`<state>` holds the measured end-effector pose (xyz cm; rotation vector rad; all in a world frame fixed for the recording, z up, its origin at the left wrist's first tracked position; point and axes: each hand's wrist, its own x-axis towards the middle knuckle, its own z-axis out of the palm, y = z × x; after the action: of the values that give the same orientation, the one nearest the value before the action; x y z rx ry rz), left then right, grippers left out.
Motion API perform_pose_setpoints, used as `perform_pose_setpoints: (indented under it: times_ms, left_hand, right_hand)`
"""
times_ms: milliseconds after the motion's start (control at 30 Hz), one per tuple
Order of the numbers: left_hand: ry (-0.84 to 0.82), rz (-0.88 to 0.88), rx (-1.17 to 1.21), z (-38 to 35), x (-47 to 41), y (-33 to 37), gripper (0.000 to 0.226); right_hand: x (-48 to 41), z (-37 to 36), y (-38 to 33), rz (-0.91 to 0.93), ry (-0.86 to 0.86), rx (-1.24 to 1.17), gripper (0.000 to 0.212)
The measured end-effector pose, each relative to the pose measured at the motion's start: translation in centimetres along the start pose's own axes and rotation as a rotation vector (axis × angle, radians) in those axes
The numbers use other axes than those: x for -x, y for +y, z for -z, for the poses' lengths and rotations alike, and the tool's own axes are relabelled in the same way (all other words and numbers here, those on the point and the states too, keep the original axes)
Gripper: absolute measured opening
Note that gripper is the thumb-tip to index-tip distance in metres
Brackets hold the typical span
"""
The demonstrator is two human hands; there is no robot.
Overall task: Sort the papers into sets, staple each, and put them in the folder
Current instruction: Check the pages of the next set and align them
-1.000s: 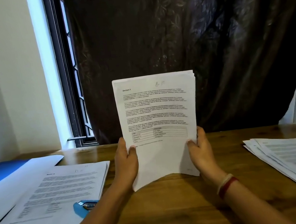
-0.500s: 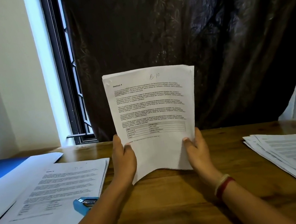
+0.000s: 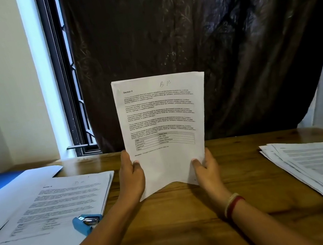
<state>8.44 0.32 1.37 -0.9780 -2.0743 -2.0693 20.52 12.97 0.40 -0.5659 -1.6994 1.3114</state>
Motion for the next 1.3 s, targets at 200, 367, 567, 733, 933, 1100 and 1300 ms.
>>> perform_pose_setpoints:
  times_ms: [200,367,567,733,933,1100,1300]
  left_hand:
    - [-0.004,0.036,-0.012,0.0,0.2,0.4,0.034]
    - [0.001,0.011,-0.055,0.1,0.5,0.9,0.035]
    - [-0.023,0.045,-0.060,0.4,-0.2,1.3,0.038]
    - [-0.069,0.142,-0.086,0.8,0.3,0.9,0.045]
    - [-0.209,0.335,-0.138,0.6,0.7,2.5,0.025]
    - [-0.350,0.459,-0.260,-0.1,1.2,3.3,0.014]
    - [-0.480,0.440,-0.355,-0.3,1.7,2.2,0.037]
  right_hand:
    - [0.1,0.1,-0.2,0.011,-0.007,-0.018,0.026]
    - [0.3,0.4,-0.9,0.017,0.022,-0.043,0.028]
    - [-0.4,1.0,-1.1,0.006,0.022,-0.043,0.027]
    - [-0.9,1.3,-0.6,-0.080,-0.010,-0.040,0.028]
    - [-2.2,3.3,-2.3,-0.302,-0.069,-0.177,0.014]
    - [-3.4,5.2,-0.8,-0.588,-0.062,-0.098,0.020]
    - [-3.8,5.1,0.5,-0.647,0.031,-0.053,0.020]
